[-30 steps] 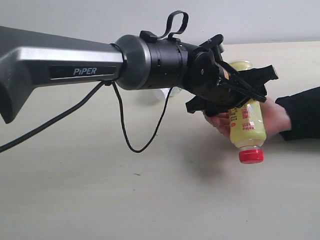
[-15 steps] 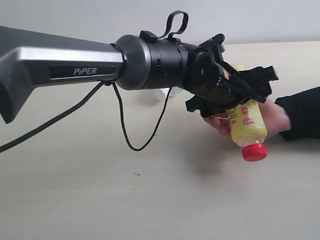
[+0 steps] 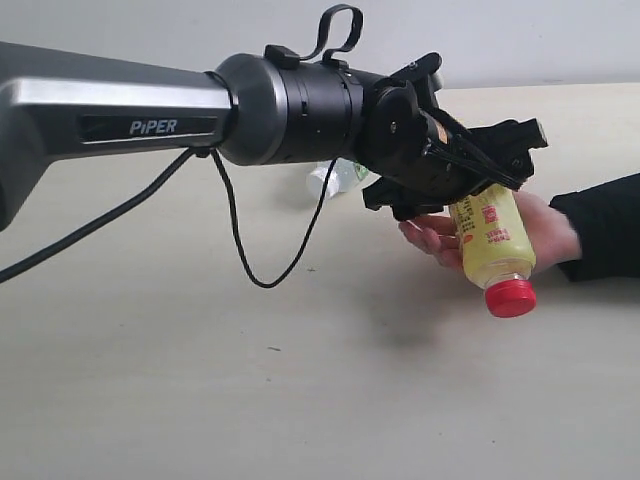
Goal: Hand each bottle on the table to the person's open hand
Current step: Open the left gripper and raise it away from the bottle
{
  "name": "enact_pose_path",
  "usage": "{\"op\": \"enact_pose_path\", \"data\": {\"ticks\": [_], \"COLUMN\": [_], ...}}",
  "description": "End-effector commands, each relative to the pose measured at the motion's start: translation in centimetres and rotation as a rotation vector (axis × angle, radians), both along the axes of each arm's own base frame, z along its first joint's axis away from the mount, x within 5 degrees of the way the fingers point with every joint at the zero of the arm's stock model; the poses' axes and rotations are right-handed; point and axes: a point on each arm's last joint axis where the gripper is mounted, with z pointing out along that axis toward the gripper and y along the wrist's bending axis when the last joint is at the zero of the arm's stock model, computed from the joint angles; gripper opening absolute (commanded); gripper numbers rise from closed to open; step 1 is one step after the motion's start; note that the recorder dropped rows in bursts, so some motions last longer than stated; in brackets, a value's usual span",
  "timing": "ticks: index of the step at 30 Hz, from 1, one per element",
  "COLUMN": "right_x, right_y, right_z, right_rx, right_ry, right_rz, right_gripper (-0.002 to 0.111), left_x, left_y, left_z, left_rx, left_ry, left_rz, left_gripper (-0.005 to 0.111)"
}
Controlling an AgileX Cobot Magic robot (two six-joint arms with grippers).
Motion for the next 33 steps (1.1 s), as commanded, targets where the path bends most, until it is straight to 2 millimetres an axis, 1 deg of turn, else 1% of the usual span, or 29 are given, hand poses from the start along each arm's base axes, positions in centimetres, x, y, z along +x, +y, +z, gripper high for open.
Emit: {"op": "enact_pose_path", "data": {"ticks": [1,5,10,13,21,23,26,28,29,30,31,32,33], "right_x": [0.0,0.0,0.0,0.0,0.0,0.0,0.0,0.0,0.0,0.0,0.0,0.0,0.0], "right_y": [0.0,0.0,0.0,0.0,0.0,0.0,0.0,0.0,0.0,0.0,0.0,0.0,0.0], "right_z": [-0.1,-0.1,-0.1,-0.1,-0.1,-0.1,-0.1,-0.1,-0.1,-0.1,-0.1,-0.1,-0.1], "right_rx": [-0.010,-0.010,-0.010,-0.010,-0.010,-0.010,-0.010,-0.010,-0.010,-0.010,-0.010,-0.010,-0.010], "right_ry": [-0.011,-0.011,-0.011,-0.011,-0.011,-0.011,-0.011,-0.011,-0.011,-0.011,-0.011,-0.011,-0.011], "right_rz": [-0.007,-0.007,-0.007,-0.007,-0.007,-0.007,-0.007,-0.007,-0.007,-0.007,-0.007,-0.007,-0.007], "right_gripper": [0.000,0.000,0.000,0.000,0.000,0.000,0.000,0.000,0.000,0.000,0.000,0.000,0.000], "left_x": [0.1,0.3,0.7,0.8,0.5,0.4,0.2,0.0,-0.3,-0.5,-0.8,-0.9,-1.3], "left_y": [0.2,0.7,2.1,2.6,4.6,5.3,6.9,8.2,9.5,10.3,11.9,12.7,14.1], "left_z": [1.4,2.1,3.8,4.8,8.8,9.8,11.6,12.8,13.7,14.3,15.2,15.7,16.6], "left_rx": [-0.004,-0.007,0.024,0.021,0.060,0.076,0.116,0.151,0.212,0.236,0.277,0.283,0.305], "left_ry": [-0.036,-0.043,-0.054,-0.060,-0.137,-0.147,-0.172,-0.177,-0.175,-0.180,-0.165,-0.154,-0.133], "left_rz": [-0.016,-0.010,-0.027,-0.024,-0.088,-0.102,-0.137,-0.165,-0.224,-0.246,-0.277,-0.271,-0.280], "left_gripper": [0.082,0.082,0.082,0.082,0.082,0.082,0.082,0.082,0.082,0.081,0.072,0.065,0.049]}}
